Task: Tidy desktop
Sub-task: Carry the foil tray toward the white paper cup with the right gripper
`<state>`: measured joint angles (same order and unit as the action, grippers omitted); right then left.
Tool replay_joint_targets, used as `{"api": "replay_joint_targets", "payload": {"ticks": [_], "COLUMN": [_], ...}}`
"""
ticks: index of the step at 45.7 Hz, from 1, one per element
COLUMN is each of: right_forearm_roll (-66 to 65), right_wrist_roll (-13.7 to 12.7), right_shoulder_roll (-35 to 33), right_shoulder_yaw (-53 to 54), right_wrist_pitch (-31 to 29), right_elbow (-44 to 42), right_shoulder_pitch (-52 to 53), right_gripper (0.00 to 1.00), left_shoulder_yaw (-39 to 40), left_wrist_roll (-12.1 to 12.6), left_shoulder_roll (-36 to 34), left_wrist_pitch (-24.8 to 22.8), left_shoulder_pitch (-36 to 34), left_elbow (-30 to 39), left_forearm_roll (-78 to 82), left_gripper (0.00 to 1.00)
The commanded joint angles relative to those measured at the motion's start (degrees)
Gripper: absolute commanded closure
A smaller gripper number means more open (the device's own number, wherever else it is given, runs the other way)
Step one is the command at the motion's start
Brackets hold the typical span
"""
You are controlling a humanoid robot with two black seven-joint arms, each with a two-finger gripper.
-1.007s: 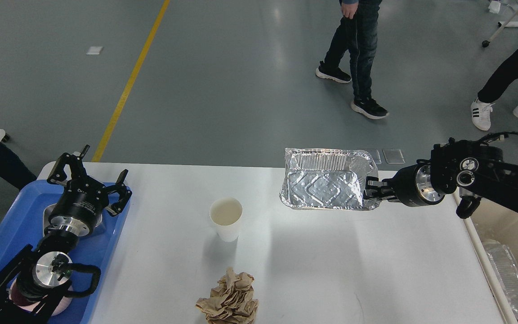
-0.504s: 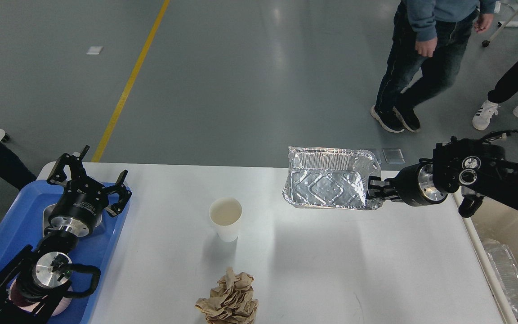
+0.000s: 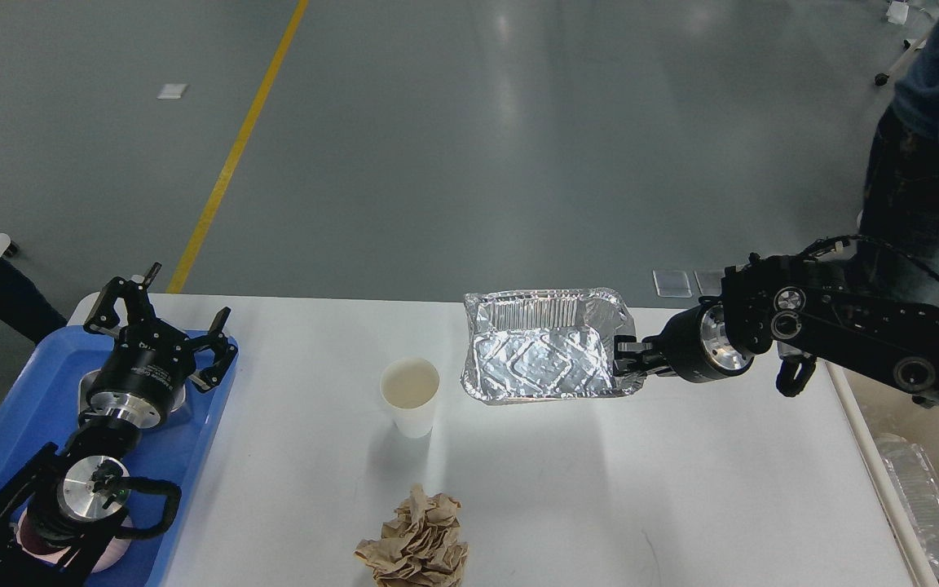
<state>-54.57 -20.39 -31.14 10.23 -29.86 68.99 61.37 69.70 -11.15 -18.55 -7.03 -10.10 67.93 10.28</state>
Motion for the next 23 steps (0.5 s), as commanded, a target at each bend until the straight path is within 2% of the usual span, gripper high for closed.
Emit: {"api": "replay_joint_targets", "payload": {"ticks": [1, 10, 23], "right_forearm_roll": [0.0, 0.0, 1.0], "right_wrist_roll": [0.0, -0.1, -0.2], "right_shoulder_roll": [0.1, -1.3, -9.5], "right_shoulder_yaw": [-0.1, 0.0, 1.3], "right_wrist_pitch": [0.0, 0.0, 0.1], "right_elbow": [-0.2, -0.1, 1.1], "right_shoulder_pitch": [0.2, 0.2, 0.2], "right_gripper": [1.00, 1.00, 1.00], "left_shoulder_yaw": [0.0, 0.0, 0.0], "left_wrist_roll": [0.0, 0.0, 0.1], "left_shoulder_roll": [-0.4, -0.4, -0.3], "left_wrist_pitch": [-0.1, -0.2, 0.2], "left_shoulder_pitch": [0.2, 0.2, 0.1], "left_elbow": [0.0, 0.0, 0.0], "left_forearm_roll": [0.0, 0.0, 0.0], "left_gripper": [0.03, 0.03, 0.03]}}
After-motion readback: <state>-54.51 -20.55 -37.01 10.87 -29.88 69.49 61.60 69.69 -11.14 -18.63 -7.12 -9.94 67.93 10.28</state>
